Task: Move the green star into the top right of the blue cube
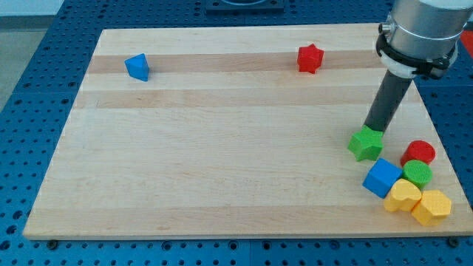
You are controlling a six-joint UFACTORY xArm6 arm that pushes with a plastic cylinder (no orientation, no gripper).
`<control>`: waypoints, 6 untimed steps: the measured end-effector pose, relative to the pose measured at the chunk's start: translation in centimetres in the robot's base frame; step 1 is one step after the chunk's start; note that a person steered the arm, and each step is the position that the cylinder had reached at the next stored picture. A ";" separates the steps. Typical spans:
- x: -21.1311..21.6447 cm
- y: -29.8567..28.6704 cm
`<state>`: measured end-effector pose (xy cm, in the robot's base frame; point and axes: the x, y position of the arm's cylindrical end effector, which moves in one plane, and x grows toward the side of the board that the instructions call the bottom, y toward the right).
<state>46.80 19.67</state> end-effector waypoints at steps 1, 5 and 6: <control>0.0 0.1; -1.7 -4.6; -1.5 -6.4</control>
<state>45.26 13.28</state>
